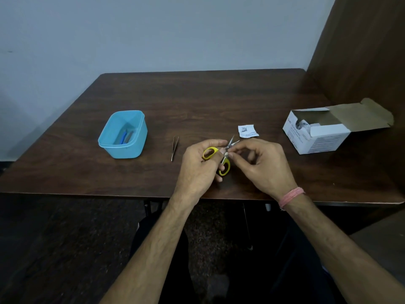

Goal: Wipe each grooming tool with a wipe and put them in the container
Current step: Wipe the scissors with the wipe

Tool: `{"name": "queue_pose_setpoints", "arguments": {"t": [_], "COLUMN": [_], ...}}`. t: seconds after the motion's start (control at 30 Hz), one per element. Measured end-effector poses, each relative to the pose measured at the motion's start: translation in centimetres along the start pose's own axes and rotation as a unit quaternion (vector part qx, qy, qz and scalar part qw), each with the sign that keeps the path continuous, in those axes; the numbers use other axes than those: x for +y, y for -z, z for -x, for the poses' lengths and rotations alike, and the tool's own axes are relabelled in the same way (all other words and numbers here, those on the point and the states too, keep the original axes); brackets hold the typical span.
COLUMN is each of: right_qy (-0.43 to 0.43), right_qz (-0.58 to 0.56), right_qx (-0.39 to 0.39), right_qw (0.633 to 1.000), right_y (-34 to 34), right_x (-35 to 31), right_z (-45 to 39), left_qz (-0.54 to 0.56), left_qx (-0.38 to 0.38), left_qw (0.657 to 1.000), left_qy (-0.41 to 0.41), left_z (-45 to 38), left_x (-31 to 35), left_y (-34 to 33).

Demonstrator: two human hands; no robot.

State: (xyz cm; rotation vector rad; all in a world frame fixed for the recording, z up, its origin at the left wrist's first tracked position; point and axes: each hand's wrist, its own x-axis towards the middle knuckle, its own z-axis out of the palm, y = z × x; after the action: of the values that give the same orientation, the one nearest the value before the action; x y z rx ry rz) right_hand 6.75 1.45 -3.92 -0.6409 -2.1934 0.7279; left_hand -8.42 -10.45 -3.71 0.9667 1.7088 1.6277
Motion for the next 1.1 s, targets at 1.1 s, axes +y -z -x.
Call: {"name": "queue_pose_setpoints", "arguments": {"t": [1.1], "right_qy": [0.092], "right_qz": [0.063], "right_qx": [-0.002], "right_qw": [0.994], "right_y": [-0.3], "right_x": [-0.3], "right_z": [0.7], "left_qz": [0.027], "left_qx": [-0.052], "left_qw": [0.995], "left_qy": [0.074], "left_z": [-1.5], "left_x": [0.9], "left_y": [1.2]}}
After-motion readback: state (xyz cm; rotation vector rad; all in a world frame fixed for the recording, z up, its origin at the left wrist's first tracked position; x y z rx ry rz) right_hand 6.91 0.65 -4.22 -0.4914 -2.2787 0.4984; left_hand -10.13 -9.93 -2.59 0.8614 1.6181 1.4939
